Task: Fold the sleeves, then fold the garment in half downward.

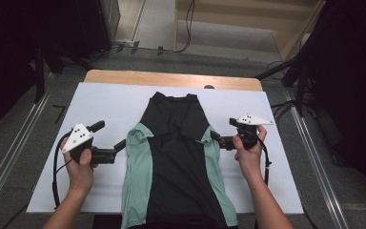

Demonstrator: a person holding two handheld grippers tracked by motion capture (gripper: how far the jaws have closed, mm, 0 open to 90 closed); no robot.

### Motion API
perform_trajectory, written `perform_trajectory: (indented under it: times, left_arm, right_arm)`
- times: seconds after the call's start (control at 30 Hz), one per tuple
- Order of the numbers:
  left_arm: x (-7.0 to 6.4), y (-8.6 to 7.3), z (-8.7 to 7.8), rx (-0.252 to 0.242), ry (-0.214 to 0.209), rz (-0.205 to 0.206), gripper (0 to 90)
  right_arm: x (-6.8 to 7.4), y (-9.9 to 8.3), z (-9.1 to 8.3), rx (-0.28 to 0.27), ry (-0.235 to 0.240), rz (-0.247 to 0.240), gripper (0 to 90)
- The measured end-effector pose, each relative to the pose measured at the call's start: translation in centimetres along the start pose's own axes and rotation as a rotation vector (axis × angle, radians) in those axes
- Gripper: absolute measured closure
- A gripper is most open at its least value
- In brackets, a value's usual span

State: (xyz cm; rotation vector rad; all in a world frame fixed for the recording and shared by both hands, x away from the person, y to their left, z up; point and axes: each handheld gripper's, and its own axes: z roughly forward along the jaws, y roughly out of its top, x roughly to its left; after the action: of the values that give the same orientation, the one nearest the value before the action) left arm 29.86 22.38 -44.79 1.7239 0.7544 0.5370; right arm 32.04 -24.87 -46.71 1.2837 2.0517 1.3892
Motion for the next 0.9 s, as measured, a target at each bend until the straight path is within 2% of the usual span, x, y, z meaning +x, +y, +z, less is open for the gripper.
perform_trajectory:
  times: [0.43,0.7,0.9]
  left_arm:
    - [0.6,0.8,2.6,0.038,-0.035,-0.01,0.0]
    - [1.2,1.9,4.1,0.038,-0.047,-0.005,0.0]
    - [1.8,2.8,5.4,0.037,-0.057,-0.008,0.0]
  right_arm:
    - [-0.8,0.8,-0.1,-0.024,-0.007,0.021,0.0]
    - [-1.1,1.4,0.2,-0.026,-0.004,0.025,0.0]
    - [-1.5,2.6,0.6,-0.033,-0.008,0.023,0.0]
